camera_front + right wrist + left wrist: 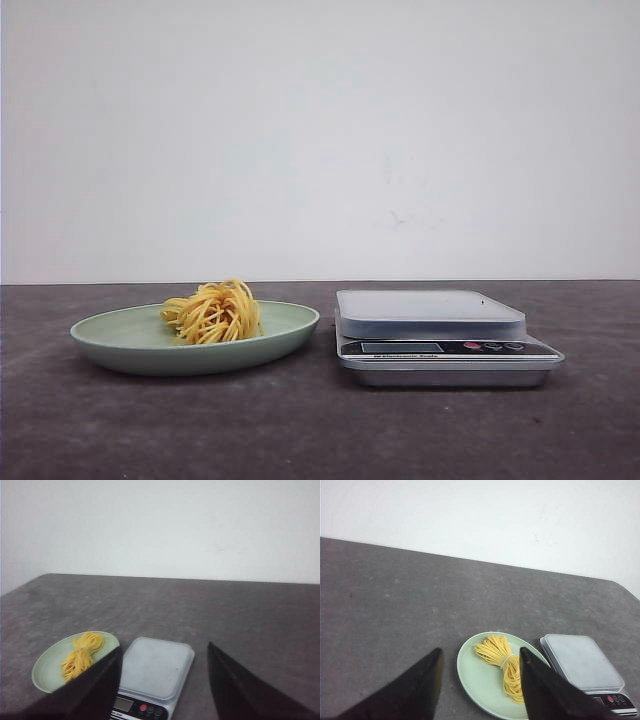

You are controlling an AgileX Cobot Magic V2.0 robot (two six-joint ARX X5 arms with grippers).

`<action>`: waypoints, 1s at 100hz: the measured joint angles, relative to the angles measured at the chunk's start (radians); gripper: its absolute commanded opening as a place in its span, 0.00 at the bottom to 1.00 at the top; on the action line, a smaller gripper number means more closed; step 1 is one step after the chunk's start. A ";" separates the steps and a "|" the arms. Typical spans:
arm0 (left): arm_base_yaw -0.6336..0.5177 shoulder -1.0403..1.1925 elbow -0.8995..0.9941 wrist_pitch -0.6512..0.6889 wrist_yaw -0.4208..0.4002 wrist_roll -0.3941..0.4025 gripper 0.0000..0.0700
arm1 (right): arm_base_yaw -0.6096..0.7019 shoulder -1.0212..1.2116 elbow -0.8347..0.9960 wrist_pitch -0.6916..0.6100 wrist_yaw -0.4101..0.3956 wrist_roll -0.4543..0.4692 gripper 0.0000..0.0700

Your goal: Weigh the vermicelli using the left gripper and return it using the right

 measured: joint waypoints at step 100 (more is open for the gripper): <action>0.000 0.000 0.000 -0.015 0.000 0.028 0.02 | -0.002 0.003 -0.021 0.032 -0.043 0.042 0.01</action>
